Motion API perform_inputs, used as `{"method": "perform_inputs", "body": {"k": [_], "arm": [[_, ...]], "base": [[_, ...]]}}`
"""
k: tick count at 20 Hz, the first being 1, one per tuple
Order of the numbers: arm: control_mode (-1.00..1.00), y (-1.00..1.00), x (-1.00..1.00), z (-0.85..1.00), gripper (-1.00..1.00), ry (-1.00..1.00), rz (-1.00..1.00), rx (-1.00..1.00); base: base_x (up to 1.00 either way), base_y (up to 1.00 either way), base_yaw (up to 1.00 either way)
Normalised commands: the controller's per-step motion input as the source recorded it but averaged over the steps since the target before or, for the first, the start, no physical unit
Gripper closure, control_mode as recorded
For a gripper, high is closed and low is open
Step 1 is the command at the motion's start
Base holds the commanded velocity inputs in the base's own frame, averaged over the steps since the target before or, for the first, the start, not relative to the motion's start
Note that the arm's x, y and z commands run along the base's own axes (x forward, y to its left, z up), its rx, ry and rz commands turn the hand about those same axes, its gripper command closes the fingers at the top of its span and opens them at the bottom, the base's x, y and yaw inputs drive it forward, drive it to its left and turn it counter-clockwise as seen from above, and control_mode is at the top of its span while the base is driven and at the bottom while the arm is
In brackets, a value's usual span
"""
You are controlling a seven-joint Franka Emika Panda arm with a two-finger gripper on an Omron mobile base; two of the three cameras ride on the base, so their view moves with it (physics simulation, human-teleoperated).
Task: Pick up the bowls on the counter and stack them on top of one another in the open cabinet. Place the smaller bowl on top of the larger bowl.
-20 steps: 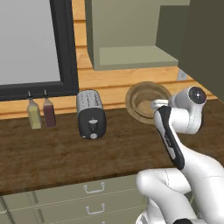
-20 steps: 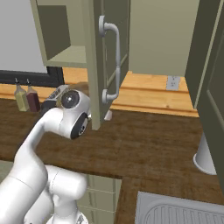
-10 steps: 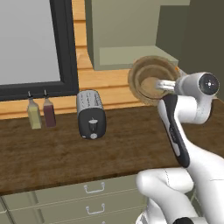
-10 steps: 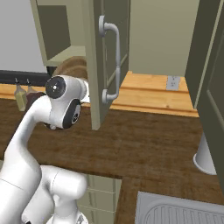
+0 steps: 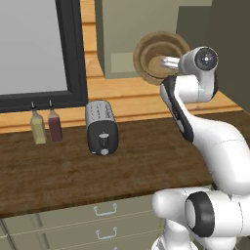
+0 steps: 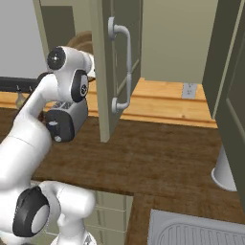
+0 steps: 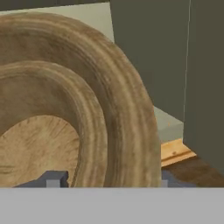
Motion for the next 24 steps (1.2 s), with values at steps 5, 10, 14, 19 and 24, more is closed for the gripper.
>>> {"method": "perform_inputs", "body": {"k": [5,10,14,19,24], "arm": [[-1.00,0.27,1.00,0.34,1.00,0.00,-0.08,0.00],[-1.00,0.08,1.00,-0.16,1.00,0.00,-0.07,0.00],[-1.00,0.00,0.76,-0.36,-1.00,-0.06,-0.02,0.00],[-1.00,0.00,0.17,-0.14,-1.00,-0.06,0.00,0.00],[-1.00,0.00,-0.95,0.04,-1.00,-0.12,0.00,0.00]], "base": [[0.00,0.00,0.00],[0.00,0.00,0.00],[0.00,0.00,0.00],[0.00,0.00,0.00],[0.00,0.00,0.00]]}}
